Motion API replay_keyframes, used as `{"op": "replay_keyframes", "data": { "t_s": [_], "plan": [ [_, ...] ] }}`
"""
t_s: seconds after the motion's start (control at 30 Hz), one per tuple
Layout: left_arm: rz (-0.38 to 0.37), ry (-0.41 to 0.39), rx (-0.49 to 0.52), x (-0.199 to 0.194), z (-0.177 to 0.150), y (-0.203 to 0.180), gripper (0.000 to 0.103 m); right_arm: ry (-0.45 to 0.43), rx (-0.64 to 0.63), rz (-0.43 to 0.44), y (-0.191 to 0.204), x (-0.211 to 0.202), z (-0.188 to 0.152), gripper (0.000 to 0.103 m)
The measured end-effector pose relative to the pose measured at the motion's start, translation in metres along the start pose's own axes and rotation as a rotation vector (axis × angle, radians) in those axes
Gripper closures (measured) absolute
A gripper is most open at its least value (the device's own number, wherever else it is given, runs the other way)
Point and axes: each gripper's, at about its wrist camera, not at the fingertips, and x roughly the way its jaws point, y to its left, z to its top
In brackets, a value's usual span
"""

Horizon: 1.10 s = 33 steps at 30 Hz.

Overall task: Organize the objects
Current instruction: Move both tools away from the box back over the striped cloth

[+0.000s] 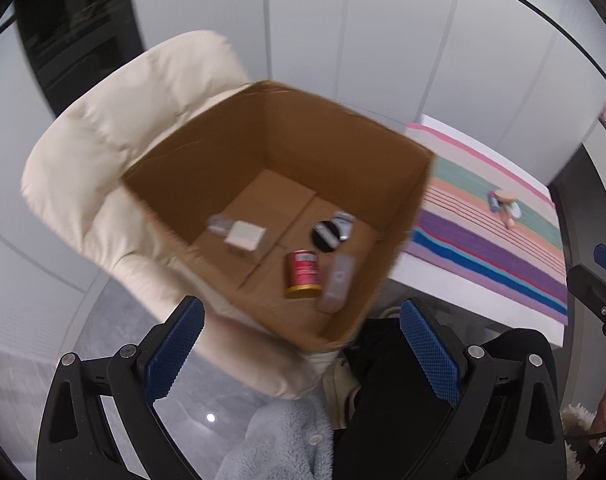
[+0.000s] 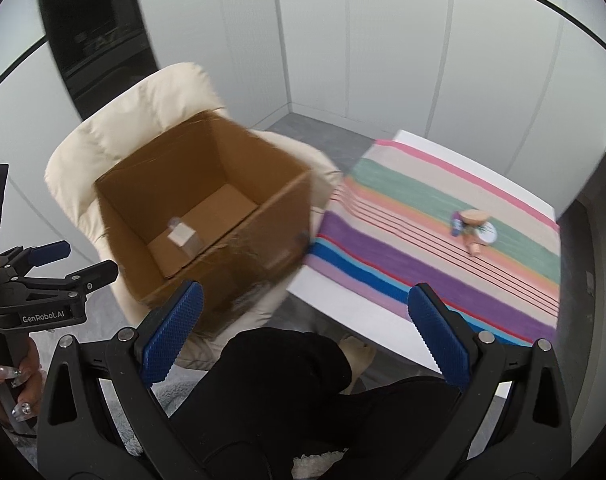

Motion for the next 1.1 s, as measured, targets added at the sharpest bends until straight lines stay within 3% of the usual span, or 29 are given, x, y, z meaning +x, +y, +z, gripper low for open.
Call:
{"op": "replay_keyframes", "data": {
  "t_s": [0.73,0.9,1.1],
  "plan": [
    [-0.196,0.046,0.333,0.027,0.019,-0.19,0.004,-0.005,0.347,-0.25,-0.181,-0.055,-0.069,0.0],
    [-0.222,0.09,0.381,0.045,0.028,-0.222,0.004,-0.004,0.364,-0.27,-0.206,-0.052,-0.078,0.0],
    [-0.256,0.1,0.37,0.069,0.057,-0.241,0.004,-0.003,0.354,-0.262,-0.23,-0.026,-0.071,0.0]
  ]
}}
